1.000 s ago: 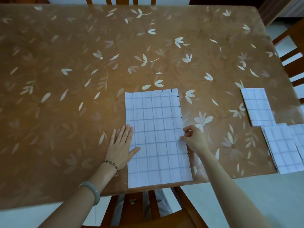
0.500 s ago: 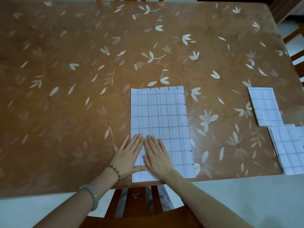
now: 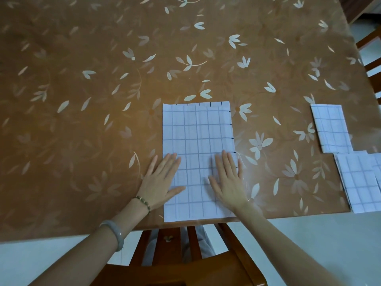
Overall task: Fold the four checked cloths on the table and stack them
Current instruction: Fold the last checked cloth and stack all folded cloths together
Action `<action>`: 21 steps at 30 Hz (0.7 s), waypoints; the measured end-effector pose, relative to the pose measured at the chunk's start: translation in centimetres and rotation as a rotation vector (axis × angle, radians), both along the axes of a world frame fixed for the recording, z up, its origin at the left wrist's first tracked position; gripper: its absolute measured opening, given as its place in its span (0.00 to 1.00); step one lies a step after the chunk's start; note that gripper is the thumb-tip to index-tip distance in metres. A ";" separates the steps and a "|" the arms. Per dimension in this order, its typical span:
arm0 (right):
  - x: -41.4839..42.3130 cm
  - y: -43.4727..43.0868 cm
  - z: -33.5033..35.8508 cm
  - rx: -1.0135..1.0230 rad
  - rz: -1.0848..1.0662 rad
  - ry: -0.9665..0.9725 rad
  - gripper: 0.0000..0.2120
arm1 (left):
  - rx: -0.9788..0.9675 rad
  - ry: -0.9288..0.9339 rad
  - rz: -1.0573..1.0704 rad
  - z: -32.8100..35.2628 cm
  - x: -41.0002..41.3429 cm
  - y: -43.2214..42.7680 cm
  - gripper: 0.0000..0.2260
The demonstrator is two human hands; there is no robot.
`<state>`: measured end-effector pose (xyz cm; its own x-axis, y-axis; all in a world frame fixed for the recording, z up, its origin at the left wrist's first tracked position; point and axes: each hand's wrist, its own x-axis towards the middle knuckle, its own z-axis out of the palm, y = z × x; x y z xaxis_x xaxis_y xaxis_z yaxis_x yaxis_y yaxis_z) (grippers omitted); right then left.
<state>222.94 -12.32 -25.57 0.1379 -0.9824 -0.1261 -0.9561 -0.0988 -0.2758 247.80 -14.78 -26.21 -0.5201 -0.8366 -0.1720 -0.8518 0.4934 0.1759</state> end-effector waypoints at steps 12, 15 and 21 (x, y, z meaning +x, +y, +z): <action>4.8 -8.8 -2.7 0.028 0.151 0.066 0.30 | -0.034 -0.133 0.142 -1.7 -1.6 -7.7 0.32; 2.3 -8.8 -2.9 0.039 0.085 0.080 0.31 | -0.047 -0.107 0.155 -1.8 -1.3 -7.7 0.32; -2.5 -9.7 -1.9 0.063 -0.118 0.101 0.35 | -0.074 -0.081 0.225 -0.8 -0.9 -8.6 0.35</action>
<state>220.42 -21.97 -27.48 0.0058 -0.9807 -0.1952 -0.9832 0.0299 -0.1799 246.88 -23.41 -27.05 -0.3063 -0.9417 -0.1393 -0.9516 0.2987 0.0731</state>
